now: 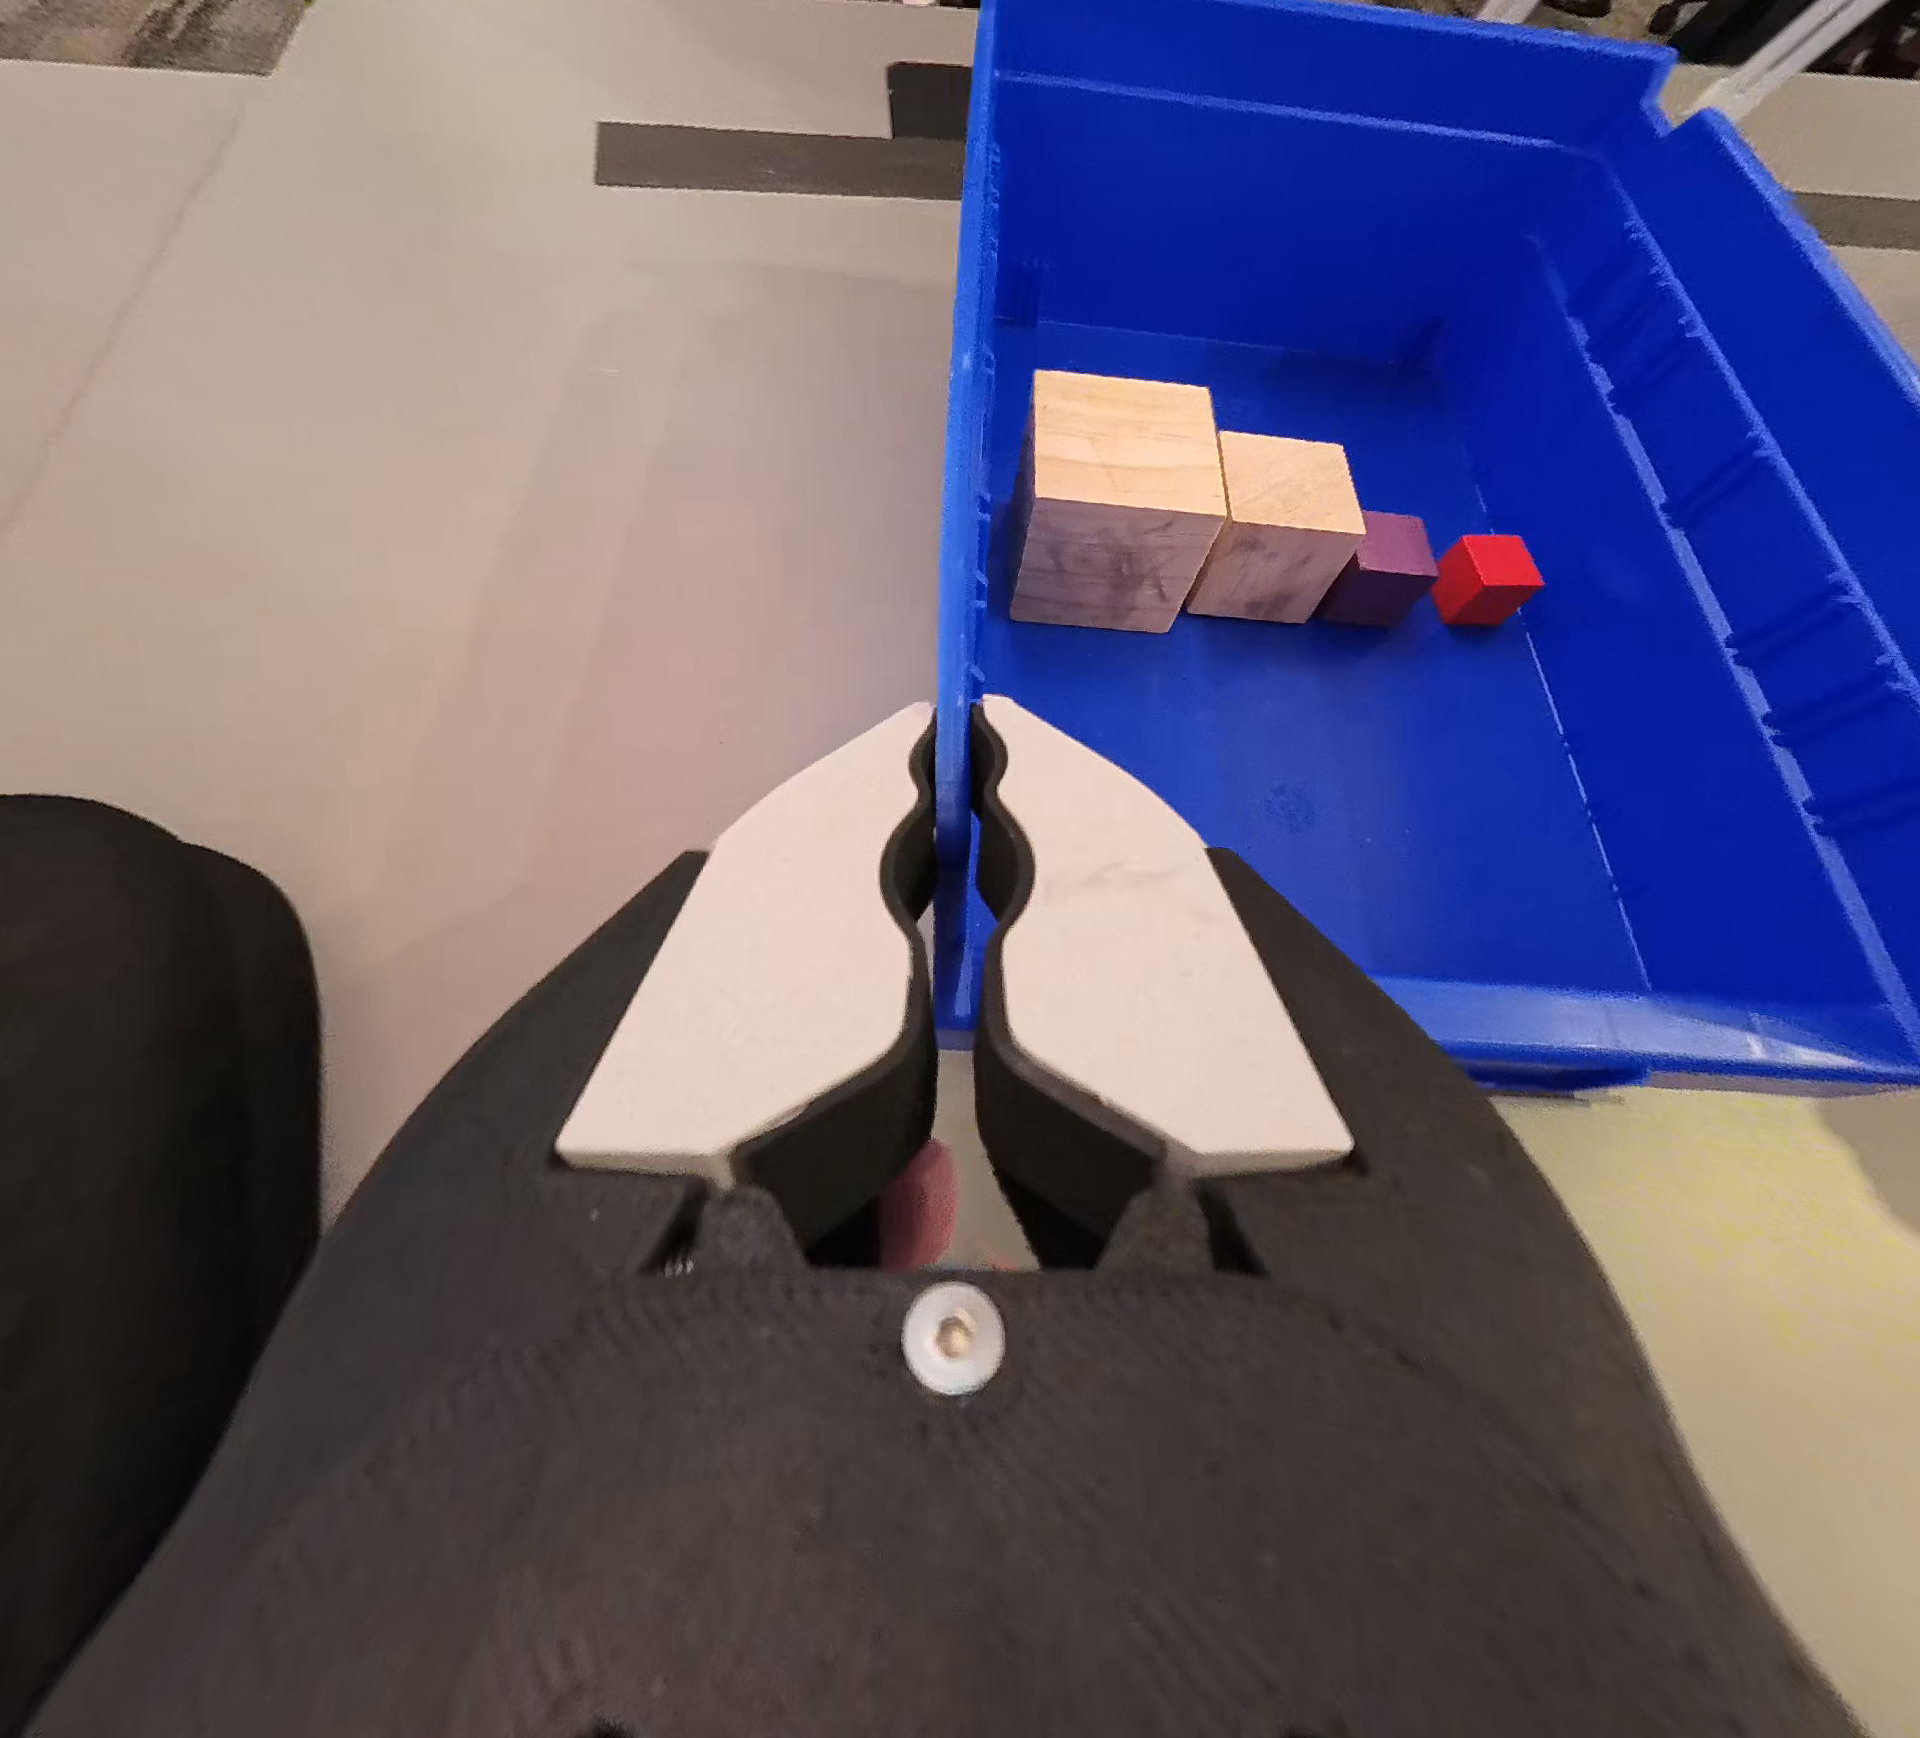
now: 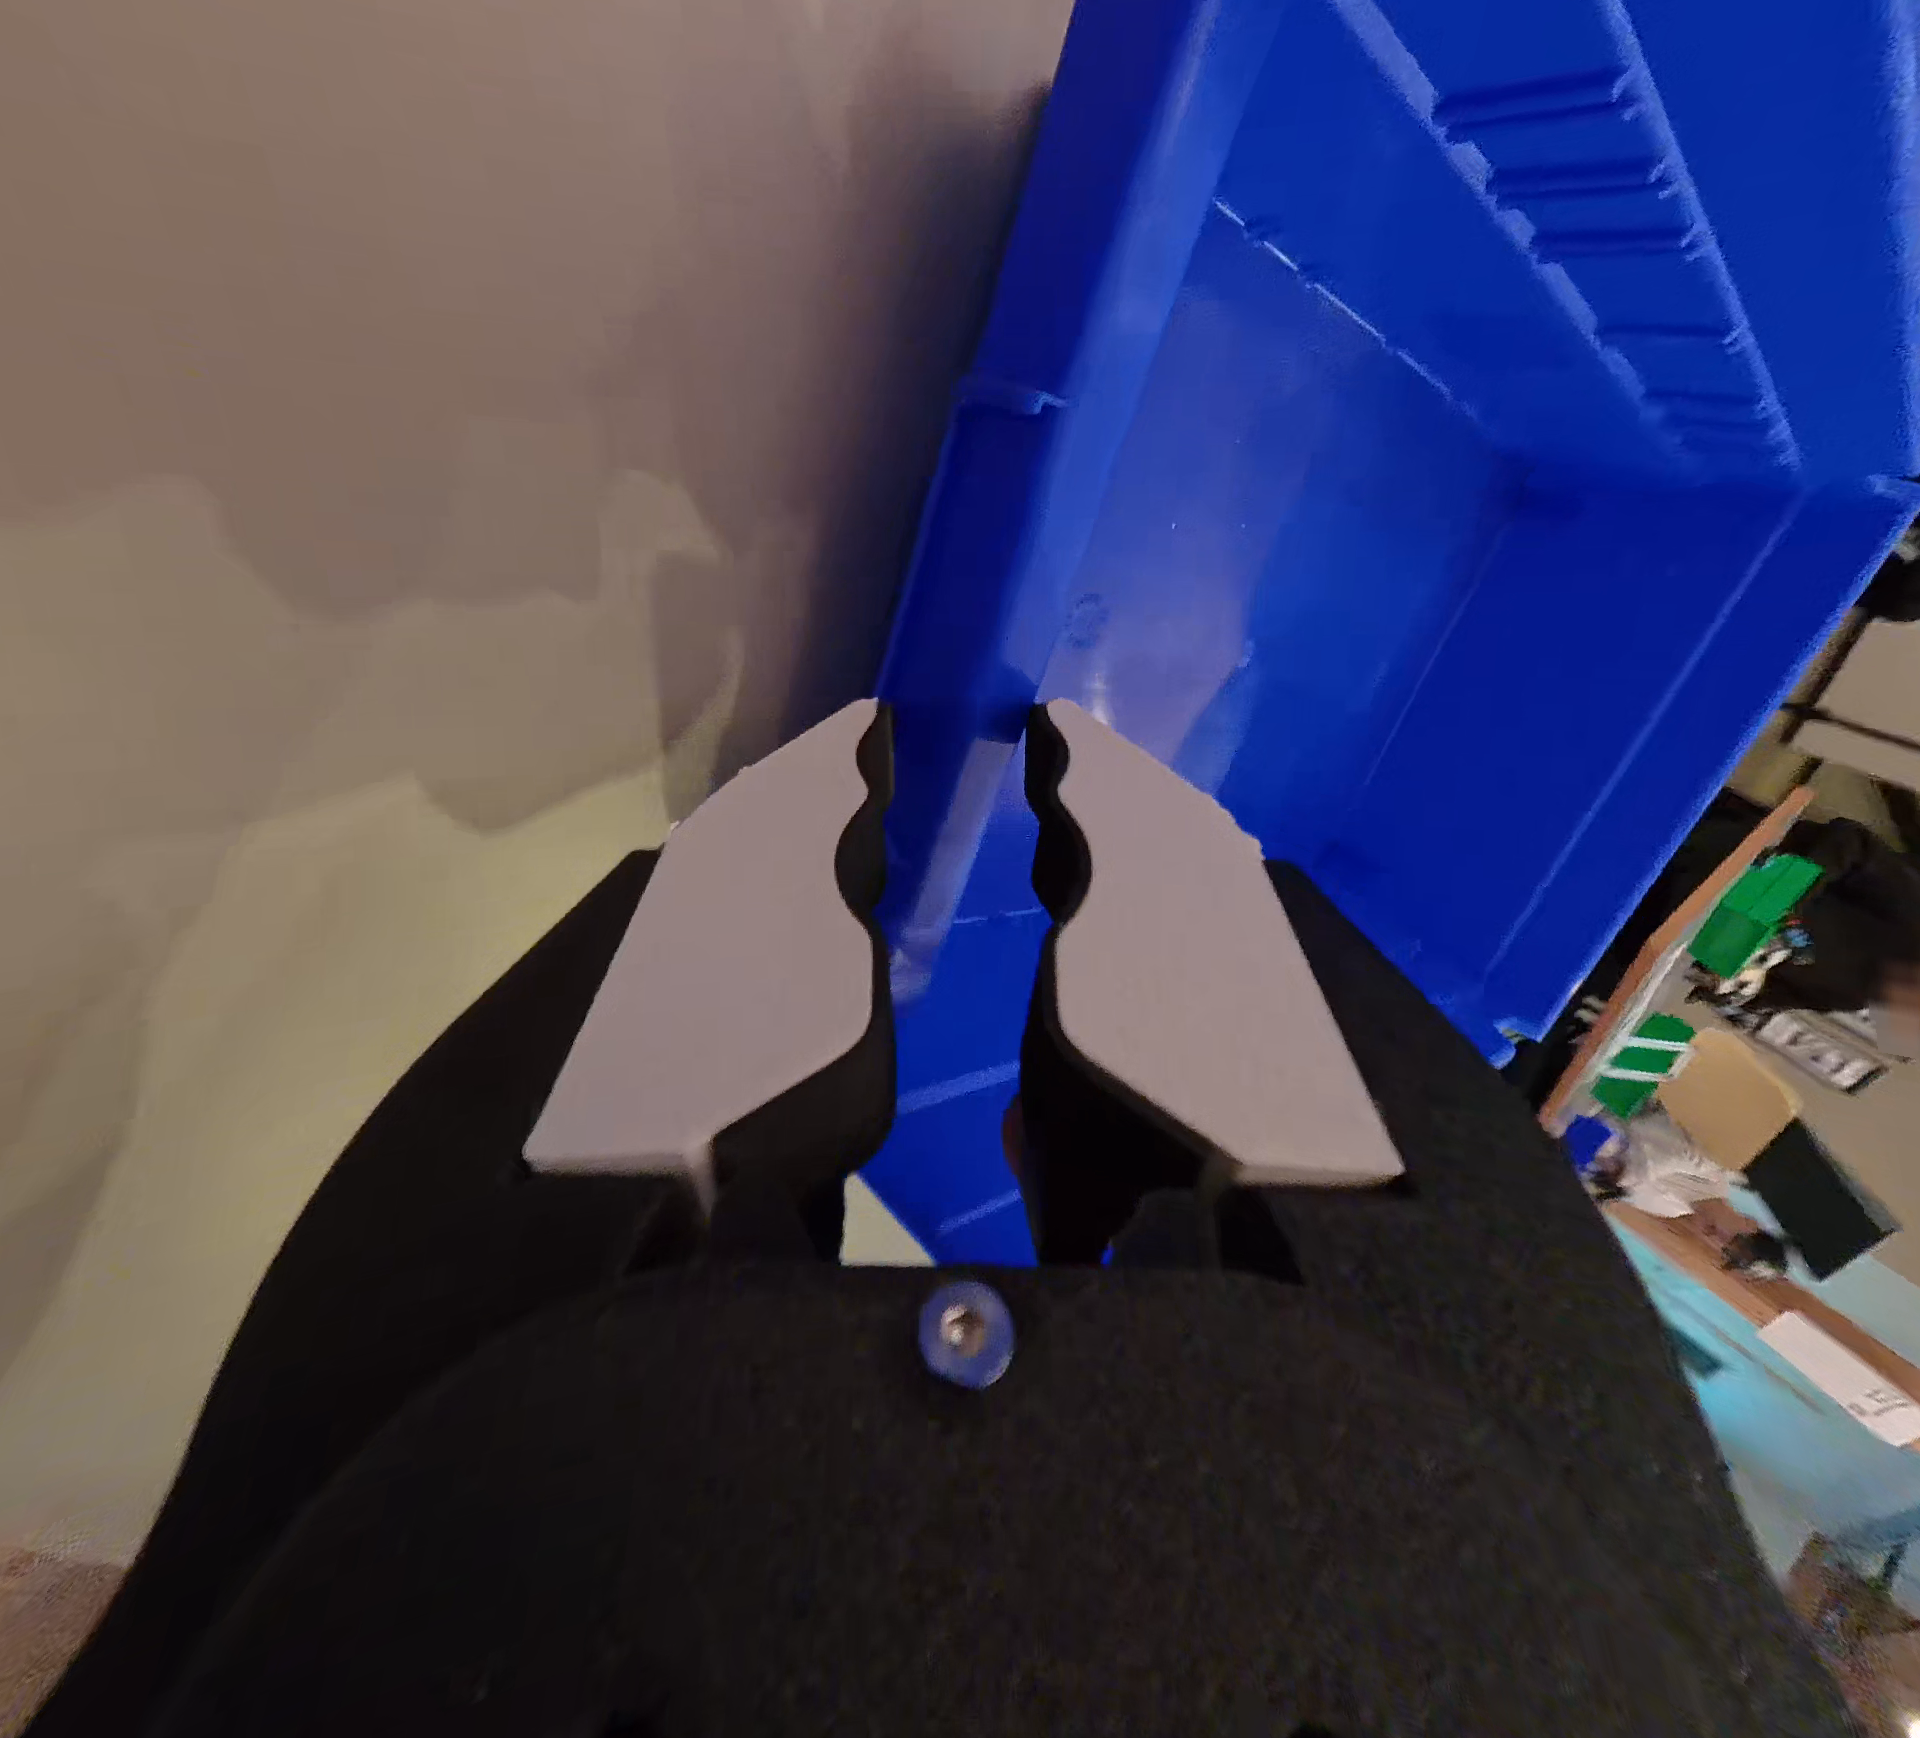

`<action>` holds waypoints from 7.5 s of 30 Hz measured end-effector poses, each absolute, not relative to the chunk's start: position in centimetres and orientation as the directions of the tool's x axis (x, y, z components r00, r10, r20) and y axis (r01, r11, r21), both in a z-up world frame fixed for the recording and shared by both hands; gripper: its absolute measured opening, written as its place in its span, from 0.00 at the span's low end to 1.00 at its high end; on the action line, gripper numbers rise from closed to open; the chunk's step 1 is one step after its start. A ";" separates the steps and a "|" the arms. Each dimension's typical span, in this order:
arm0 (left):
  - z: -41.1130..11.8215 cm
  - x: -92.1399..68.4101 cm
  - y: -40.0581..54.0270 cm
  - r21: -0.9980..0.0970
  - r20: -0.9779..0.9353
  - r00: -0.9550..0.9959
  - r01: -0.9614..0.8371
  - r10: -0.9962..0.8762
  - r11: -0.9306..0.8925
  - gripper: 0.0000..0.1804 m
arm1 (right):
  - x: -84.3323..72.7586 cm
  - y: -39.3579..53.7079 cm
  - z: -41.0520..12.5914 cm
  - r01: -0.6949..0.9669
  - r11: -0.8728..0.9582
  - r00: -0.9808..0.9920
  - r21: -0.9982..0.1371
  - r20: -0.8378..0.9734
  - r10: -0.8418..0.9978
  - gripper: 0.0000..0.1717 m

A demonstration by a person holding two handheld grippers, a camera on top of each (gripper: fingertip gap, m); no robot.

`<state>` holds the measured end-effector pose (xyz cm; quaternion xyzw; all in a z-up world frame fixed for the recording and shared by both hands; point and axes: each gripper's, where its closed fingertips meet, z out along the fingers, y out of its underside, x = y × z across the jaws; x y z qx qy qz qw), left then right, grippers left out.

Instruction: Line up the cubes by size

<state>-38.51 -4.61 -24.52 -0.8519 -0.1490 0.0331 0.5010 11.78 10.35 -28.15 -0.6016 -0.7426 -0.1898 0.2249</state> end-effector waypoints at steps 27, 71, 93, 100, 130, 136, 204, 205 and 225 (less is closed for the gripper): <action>-24.5 -46.1 -0.2 -0.872 0.089 0.911 0.267 0.403 -0.411 0.01 | 21.7 23.7 -28.2 0.993 0.112 -0.069 -0.032 0.612 0.788 0.14; -24.5 -50.7 3.4 -0.886 0.101 0.884 0.289 0.457 -0.362 0.01 | 25.5 30.0 -28.2 0.996 0.048 0.008 -0.075 0.613 0.790 0.14; -24.5 -51.6 3.7 -0.890 0.092 0.884 0.280 0.459 -0.360 0.01 | 27.1 30.4 -28.1 0.997 0.043 0.003 -0.060 0.613 0.790 0.14; -24.5 -52.1 3.5 -0.891 0.091 0.881 0.281 0.465 -0.357 0.01 | 26.8 30.1 -28.1 0.997 0.025 0.022 -0.068 0.613 0.789 0.13; -20.7 -50.3 0.1 -0.934 -0.083 0.917 0.066 0.391 -0.351 0.25 | 25.8 27.6 -24.1 0.975 -0.037 0.189 -0.218 0.734 0.652 0.26; -19.0 -41.4 1.5 -0.941 -0.160 0.967 -0.089 0.197 -0.327 0.18 | 19.1 22.9 -21.4 0.912 0.094 0.258 -0.399 0.736 0.625 0.24; -18.8 -39.9 17.1 -0.555 -0.526 0.630 -0.763 -0.571 -0.330 0.20 | -12.4 21.2 -25.1 0.414 0.272 0.378 -0.868 0.437 0.816 0.25; -19.7 -40.3 17.5 -0.533 -0.518 0.614 -0.776 -0.596 -0.337 0.20 | -12.4 21.2 -25.1 0.416 0.272 0.376 -0.868 0.437 0.817 0.25; -30.6 -42.1 20.0 -0.198 -0.307 0.448 -0.893 -0.839 -0.405 0.20 | -12.6 20.9 -25.3 0.430 0.286 0.354 -0.856 0.452 0.819 0.25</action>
